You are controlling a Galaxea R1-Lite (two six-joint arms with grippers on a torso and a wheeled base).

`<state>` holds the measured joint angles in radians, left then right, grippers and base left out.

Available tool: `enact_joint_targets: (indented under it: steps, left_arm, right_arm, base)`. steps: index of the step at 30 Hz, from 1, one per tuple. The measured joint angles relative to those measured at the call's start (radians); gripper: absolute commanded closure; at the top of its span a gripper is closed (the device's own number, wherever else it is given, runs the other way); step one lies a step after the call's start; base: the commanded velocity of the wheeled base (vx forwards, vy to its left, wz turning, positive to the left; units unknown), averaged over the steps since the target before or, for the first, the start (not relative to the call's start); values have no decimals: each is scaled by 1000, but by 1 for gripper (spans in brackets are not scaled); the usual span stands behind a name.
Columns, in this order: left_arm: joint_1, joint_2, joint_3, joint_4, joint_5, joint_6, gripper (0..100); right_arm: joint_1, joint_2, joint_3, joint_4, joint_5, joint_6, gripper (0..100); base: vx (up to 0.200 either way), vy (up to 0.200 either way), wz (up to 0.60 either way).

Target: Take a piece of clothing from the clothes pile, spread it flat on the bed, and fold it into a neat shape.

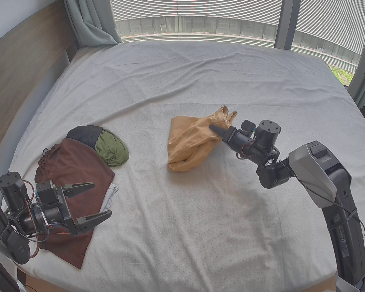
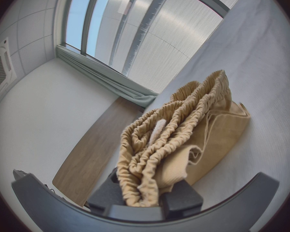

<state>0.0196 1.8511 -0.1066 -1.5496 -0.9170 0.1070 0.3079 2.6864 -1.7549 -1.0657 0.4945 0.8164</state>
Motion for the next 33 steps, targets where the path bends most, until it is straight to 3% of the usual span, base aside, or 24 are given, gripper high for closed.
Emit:
enact_joint_targets:
  steps: [8, 14, 15, 26, 33]
  left_arm:
    - [-3, -2, 3, -1, 0, 1, 0]
    - [-5, -4, 4, -1, 0, 1, 0]
    - [-6, -4, 4, -1, 0, 1, 0]
    - [-6, -5, 4, -1, 0, 1, 0]
    - [-25, -11, 9, -1, -1, -2, 0]
  right_arm:
    - [-27, -48, 291, -179, -2, -1, 100]
    - [-47, -49, 375, -256, -2, -1, 100]
    - [-48, -48, 378, -257, -2, -1, 0]
    - [-49, -53, 432, -259, -3, -28, 0]
    - [-51, -109, 588, -303, -3, -86, 0]
  base:
    - [0, 0, 0]
    - [0, 0, 0]
    - [0, 0, 0]
    - [0, 0, 0]
    - [0, 0, 0]
